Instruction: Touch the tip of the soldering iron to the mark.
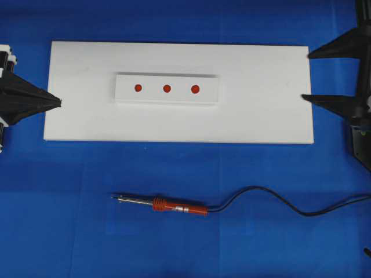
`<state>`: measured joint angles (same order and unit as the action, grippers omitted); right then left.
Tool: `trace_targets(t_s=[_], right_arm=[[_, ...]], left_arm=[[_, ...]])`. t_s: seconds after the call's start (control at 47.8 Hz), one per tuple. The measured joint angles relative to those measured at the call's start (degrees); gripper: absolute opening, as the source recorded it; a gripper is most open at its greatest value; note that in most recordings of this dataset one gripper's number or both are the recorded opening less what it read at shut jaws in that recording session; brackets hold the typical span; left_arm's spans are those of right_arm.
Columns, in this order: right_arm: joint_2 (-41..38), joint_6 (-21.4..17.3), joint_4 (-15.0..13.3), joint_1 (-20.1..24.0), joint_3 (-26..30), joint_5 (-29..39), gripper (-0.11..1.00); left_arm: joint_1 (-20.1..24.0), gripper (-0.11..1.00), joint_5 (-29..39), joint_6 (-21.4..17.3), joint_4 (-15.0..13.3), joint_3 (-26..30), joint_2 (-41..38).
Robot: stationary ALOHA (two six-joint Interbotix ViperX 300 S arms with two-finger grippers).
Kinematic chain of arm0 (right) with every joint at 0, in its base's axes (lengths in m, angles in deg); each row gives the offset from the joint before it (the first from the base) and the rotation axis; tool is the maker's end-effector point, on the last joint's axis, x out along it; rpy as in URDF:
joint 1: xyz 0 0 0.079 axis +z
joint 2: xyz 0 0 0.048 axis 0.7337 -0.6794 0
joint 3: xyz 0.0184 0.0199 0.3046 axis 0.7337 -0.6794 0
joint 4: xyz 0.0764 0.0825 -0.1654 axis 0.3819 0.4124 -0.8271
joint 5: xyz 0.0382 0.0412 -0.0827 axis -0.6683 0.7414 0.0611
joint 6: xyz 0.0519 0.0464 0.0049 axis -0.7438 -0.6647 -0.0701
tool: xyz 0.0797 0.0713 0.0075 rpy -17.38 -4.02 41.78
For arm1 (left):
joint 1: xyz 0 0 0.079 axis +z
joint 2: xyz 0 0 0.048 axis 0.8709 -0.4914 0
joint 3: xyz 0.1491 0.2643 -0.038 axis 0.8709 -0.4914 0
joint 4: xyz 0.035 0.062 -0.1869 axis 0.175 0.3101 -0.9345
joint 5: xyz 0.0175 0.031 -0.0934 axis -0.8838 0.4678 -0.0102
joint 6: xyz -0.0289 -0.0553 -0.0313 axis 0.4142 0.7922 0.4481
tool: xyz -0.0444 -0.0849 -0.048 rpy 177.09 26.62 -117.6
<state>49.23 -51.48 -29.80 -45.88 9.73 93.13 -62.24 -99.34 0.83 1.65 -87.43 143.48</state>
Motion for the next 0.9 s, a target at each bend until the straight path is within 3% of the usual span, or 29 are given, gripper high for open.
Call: trace_targets(t_s=[0.188,0.418,0.899], right_arm=[[6.68,0.00,0.00,0.00,-6.06,-1.85,0.83],[9.23,0.00,0.44,0.00,-10.37,-2.72,0.82],[9.23,0.00,0.97,0.00,-10.99,-3.43,0.82]], left_arm=[[0.00,0.00,0.00,0.00,0.00,0.00,0.00],[0.00,0.00,-0.09,0.00,0.09,0.00,0.00],[0.00,0.00,0.00,0.00,0.09,0.00,0.00]])
